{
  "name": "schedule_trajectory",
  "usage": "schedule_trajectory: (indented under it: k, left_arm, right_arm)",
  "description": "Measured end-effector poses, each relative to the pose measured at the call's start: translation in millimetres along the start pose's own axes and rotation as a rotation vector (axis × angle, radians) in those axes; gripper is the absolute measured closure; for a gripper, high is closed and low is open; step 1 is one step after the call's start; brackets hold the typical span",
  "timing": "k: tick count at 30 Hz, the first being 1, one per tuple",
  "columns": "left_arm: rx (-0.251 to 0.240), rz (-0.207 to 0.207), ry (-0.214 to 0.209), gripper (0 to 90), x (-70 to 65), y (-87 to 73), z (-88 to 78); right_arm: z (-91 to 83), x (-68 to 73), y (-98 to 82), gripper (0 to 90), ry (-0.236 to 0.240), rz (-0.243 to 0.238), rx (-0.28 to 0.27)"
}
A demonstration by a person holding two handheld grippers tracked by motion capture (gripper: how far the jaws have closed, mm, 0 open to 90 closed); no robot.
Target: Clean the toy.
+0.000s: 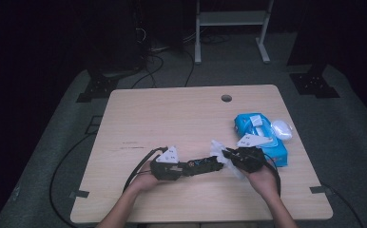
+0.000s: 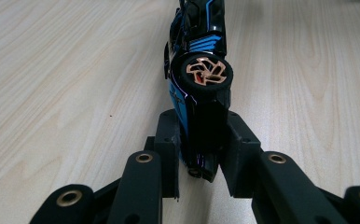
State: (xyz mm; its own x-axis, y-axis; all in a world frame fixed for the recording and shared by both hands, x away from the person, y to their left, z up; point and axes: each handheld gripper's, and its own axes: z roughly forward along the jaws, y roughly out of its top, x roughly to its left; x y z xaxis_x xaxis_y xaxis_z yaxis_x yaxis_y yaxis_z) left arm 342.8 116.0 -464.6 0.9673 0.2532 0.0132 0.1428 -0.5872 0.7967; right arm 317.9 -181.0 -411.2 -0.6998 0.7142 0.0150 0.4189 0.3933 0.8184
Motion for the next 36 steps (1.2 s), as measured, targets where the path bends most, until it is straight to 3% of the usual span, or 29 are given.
schedule_trajectory:
  k: [4, 6, 8, 10, 12, 16, 18, 21, 25, 31, 33, 36]
  left_arm:
    - [0.000, -0.001, -0.001, 70.6, 0.3, -0.7, -0.9]
    - [0.000, -0.003, -0.002, 70.6, 0.7, -0.8, -1.1]
    - [-0.001, -0.005, -0.002, 70.6, 0.8, -1.0, -1.2]
    - [-0.001, -0.004, -0.001, 70.6, 0.7, -0.9, -1.1]
    - [-0.003, -0.006, -0.004, 70.6, 0.9, -0.9, -1.1]
    - [0.001, 0.001, -0.002, 70.6, 0.4, -0.2, -0.9]
    - [-0.003, -0.004, -0.002, 70.6, 0.3, -0.5, -1.1]
    - [-0.005, 0.001, -0.001, 70.5, 0.2, 0.2, -0.9]
    - [-0.003, 0.003, 0.003, 70.5, -0.1, 1.0, -0.7]
    - [0.000, 0.012, 0.009, 70.5, -1.4, 1.9, -0.6]
    - [0.005, 0.018, 0.012, 70.6, -1.5, 1.8, -1.6]
    - [0.004, 0.014, 0.013, 70.7, -1.6, 1.1, -2.4]
  right_arm:
    - [10.1, 5.4, -1.2, 83.2, 0.018, -0.015, 0.028]
    - [9.0, -0.7, -5.3, 83.2, 0.007, 0.001, 0.026]
    - [6.6, -8.6, -9.0, 83.2, -0.033, 0.014, 0.045]
    - [3.9, -16.5, -11.4, 83.2, -0.036, 0.052, 0.041]
    - [1.7, -16.4, -9.1, 83.2, -0.031, 0.057, 0.024]
    - [7.3, -3.8, -0.9, 83.2, 0.009, 0.013, 0.017]
    - [13.2, -0.6, -1.2, 83.2, 0.016, 0.006, 0.035]
    - [16.0, 5.6, 1.1, 83.2, 0.027, 0.005, 0.018]
    - [28.0, 26.0, 8.2, 83.2, 0.066, -0.040, 0.022]
    - [51.4, 57.1, 22.1, 83.2, 0.164, -0.067, 0.010]
    - [56.0, 66.0, 25.5, 83.1, 0.169, -0.104, 0.011]
    - [54.2, 61.7, 25.1, 83.2, 0.158, -0.105, 0.014]
